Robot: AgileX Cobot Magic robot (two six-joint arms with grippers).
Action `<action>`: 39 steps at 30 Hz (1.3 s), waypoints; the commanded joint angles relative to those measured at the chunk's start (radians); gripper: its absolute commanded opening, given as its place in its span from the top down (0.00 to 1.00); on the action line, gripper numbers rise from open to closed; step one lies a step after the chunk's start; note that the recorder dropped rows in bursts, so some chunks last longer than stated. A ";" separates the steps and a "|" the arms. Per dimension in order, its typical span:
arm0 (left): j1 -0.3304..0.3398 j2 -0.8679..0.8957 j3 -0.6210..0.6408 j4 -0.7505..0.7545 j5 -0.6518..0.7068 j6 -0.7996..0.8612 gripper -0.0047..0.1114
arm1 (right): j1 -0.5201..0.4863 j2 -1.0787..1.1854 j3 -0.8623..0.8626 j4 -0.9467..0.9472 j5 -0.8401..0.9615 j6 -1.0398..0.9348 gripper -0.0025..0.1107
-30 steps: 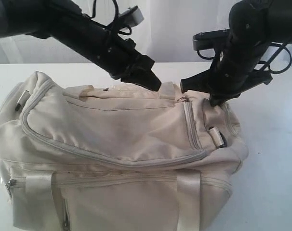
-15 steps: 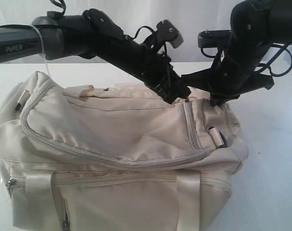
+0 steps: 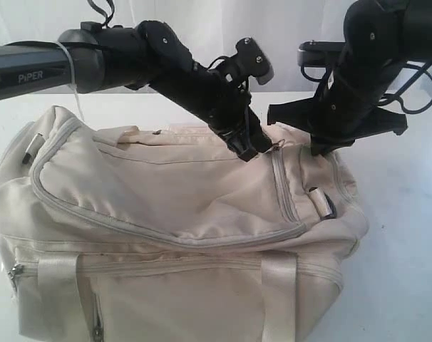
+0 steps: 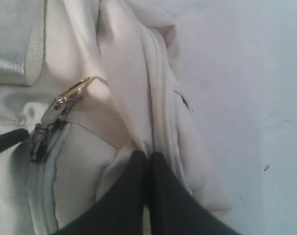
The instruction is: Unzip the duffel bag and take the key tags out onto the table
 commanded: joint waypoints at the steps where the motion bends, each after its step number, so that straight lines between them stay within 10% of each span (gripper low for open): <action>1: 0.021 -0.006 -0.003 0.097 0.062 -0.161 0.47 | 0.000 -0.013 0.009 -0.106 0.094 0.006 0.98; 22: 0.041 0.074 -0.003 -0.121 -0.085 -0.457 0.47 | 0.000 -0.013 0.009 -0.129 0.091 0.017 0.98; 29: 0.039 0.074 -0.003 -0.158 -0.074 -0.408 0.95 | 0.000 -0.013 0.009 -0.129 0.089 0.017 0.98; 39: 0.041 -0.041 -0.003 -0.071 -0.057 -0.404 0.96 | 0.000 -0.013 0.009 -0.185 0.068 0.017 0.98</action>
